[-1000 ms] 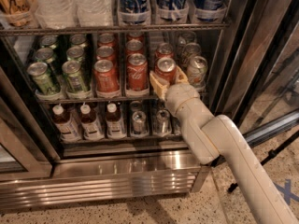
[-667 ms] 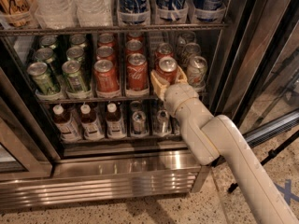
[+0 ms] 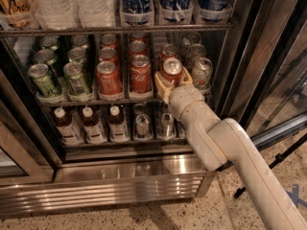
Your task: Pick coke can from middle shelf of fridge
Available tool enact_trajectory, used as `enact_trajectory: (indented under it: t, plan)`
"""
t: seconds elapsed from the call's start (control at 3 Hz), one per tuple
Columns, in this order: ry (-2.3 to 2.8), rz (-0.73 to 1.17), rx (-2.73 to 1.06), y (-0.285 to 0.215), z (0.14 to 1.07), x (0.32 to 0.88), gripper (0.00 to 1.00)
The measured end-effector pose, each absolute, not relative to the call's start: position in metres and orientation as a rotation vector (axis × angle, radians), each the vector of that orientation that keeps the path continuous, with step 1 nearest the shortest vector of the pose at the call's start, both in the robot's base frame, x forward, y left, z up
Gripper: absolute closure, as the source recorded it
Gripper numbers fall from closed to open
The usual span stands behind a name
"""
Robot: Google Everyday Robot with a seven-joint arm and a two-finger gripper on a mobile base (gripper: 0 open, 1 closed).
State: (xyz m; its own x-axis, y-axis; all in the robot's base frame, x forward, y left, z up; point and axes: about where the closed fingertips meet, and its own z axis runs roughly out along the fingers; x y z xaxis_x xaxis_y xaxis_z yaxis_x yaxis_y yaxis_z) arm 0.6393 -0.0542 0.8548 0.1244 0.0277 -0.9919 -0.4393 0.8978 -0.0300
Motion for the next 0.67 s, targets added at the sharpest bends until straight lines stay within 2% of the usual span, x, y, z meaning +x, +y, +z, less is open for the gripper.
enact_trajectory:
  t: [0.67]
  plan:
    - [1.374, 0.333, -0.399, -0.058, 0.882, 0.607, 1.0]
